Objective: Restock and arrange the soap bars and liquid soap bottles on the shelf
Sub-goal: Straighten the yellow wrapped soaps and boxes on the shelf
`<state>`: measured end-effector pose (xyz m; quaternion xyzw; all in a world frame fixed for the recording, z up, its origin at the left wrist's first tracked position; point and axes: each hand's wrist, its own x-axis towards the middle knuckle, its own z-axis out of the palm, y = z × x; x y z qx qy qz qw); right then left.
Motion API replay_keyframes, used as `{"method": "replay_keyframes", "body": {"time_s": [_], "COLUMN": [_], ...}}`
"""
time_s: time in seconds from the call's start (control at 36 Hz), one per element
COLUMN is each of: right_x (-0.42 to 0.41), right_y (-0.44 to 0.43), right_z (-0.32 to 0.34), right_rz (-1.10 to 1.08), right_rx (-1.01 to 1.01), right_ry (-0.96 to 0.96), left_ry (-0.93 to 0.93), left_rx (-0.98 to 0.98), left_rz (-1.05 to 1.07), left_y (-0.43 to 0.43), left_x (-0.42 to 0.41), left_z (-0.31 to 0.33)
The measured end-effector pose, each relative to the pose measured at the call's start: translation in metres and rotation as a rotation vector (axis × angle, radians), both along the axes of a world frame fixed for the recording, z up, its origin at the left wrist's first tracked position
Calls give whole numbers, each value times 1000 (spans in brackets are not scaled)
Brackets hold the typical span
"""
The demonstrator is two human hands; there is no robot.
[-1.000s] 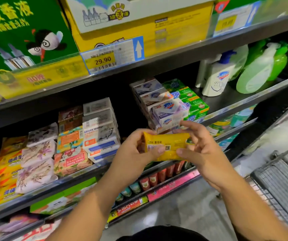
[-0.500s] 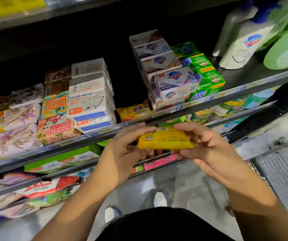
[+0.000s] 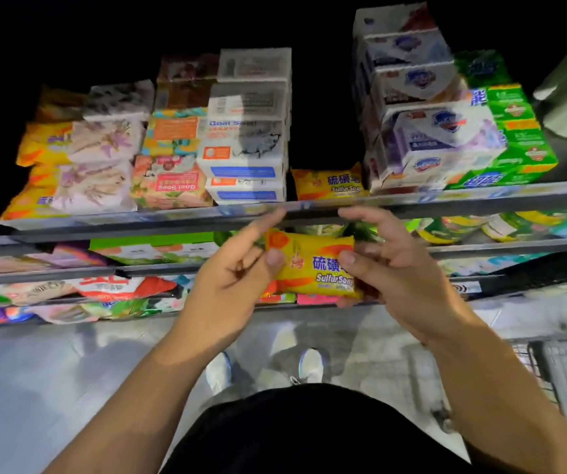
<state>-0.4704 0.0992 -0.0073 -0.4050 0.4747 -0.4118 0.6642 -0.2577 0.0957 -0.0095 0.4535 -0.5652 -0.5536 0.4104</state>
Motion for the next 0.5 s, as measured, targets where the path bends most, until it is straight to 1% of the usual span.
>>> {"method": "replay_keyframes", "body": {"time_s": [0.06,0.11,0.14,0.19,0.22,0.25,0.28,0.36,0.44,0.5], "right_x": [8,15,18,20,22,23,27,48,74,91], "right_y": [-3,-6,-8,-9,-11,-12,-14,-19,-21,-20], "right_z": [-1,-2,-1,2,4,4,2,0,4,7], "right_rz": [9,21,31,107,174,237,286,310,186,134], "right_rx": [14,32,58,113,120,108,73,-47,-92,-116], "right_ry": [8,-33,-100,-321,-416,-453,-431,-219,-96,-29], "left_ry": [20,24,9,-48,-93,-132,-157,-193,-290,-269], "left_rx": [23,43,59,63,13,-49,-98,-128,-170,-192], "left_rz": [-49,-134,-166,-149,-101,-56,-11,122,181,247], "left_y": [3,6,7,9,10,10,11,8,8,9], "left_x": [11,25,31,41,47,51,58,74,89,99], "left_z": [-1,-2,-3,-1,-1,-1,-2,-1,-2,-1]}}
